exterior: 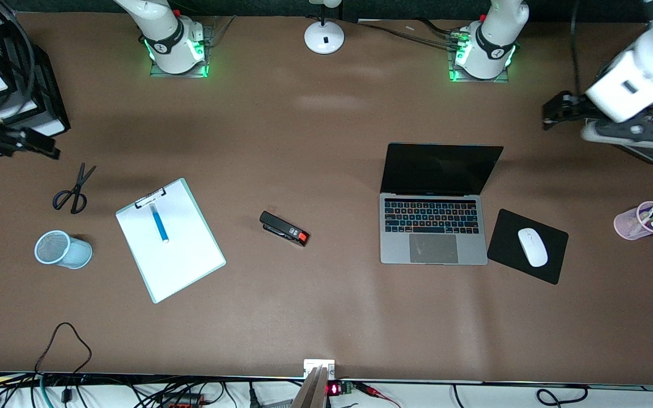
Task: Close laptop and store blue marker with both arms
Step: 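Reach the right gripper to the blue marker while the left gripper reaches the laptop lid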
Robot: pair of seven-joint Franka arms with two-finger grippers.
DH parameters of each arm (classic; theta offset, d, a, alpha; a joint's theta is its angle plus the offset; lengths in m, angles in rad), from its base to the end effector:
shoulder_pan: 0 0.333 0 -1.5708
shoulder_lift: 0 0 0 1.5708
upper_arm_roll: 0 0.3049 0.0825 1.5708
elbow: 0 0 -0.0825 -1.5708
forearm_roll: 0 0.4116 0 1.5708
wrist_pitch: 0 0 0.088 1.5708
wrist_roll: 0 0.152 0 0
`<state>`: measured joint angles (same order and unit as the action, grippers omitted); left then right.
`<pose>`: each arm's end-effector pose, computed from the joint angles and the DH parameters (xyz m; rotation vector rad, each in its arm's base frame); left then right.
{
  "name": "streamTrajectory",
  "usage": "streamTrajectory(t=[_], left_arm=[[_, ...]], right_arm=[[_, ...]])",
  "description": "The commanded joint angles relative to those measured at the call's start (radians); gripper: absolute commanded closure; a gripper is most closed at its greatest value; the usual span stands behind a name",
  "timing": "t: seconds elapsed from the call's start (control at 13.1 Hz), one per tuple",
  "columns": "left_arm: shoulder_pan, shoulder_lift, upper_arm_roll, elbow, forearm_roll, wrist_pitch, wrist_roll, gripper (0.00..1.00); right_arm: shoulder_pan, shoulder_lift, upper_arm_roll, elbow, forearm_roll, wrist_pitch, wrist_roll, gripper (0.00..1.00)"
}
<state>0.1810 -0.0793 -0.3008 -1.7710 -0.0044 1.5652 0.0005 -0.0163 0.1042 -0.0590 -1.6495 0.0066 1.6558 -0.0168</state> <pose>0.5410 -0.0695 0.5118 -3.1031 0.1827 0.2003 0.6046 -0.0436 0.4742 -3.1316 0.0930 0.1530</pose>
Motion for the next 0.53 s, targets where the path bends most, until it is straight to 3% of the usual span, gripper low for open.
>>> streamTrajectory(t=[0.0,0.23,0.46], left_arm=[[0.006,-0.013,-0.040,-0.073,-0.014,-0.005,-0.052,0.00],[0.006,-0.020,-0.092,-0.163,-0.014,0.004,-0.100,0.00],[0.006,-0.023,-0.173,-0.264,-0.014,0.039,-0.239,0.00]], right_arm=[[0.015,0.069,0.005,0.017,0.020,0.022,0.005,0.00],[0.058,0.155,0.005,0.045,0.018,0.038,0.005,0.00],[0.108,0.235,0.005,0.047,0.012,0.154,0.003,0.00]])
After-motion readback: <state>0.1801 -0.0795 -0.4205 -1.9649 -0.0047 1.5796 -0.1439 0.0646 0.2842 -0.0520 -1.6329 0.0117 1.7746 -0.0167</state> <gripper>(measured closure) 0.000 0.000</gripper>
